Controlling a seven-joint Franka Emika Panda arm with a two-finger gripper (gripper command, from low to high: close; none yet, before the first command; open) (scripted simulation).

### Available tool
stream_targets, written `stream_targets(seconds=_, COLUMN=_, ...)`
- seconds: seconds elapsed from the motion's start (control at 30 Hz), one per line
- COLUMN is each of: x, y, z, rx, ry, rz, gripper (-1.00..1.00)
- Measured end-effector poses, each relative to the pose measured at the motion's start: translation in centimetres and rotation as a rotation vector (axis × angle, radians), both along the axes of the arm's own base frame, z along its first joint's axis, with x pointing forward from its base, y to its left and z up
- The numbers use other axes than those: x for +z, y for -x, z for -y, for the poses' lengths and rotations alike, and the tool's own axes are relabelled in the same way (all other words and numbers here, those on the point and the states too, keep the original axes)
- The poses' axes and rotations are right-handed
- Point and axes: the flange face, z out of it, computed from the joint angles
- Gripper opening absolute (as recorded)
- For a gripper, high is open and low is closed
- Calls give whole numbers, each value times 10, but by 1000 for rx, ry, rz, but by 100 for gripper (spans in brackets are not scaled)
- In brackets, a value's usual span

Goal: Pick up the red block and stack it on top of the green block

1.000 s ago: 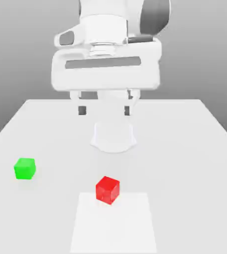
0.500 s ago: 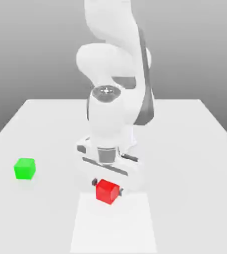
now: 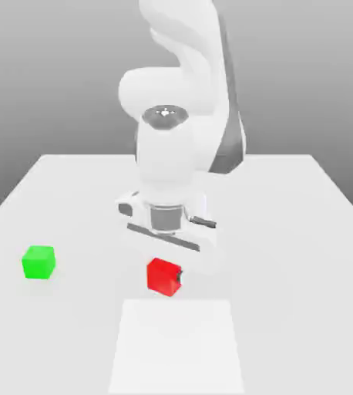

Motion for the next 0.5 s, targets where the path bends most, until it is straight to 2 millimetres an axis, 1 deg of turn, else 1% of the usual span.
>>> stream_targets(seconds=0.13, x=10, y=5, z=63, rx=-194, ry=0, rz=2, gripper=-100)
stream_targets(seconds=0.23, x=17, y=19, z=114, rx=-350, ry=0, rz=2, gripper=-100)
stream_targets(seconds=0.37, x=25, y=51, z=178, rx=-560, ry=0, rz=2, gripper=-100)
stream_targets(seconds=0.5, x=33, y=97, z=235, rx=-771, ry=-1, rz=1, gripper=-100)
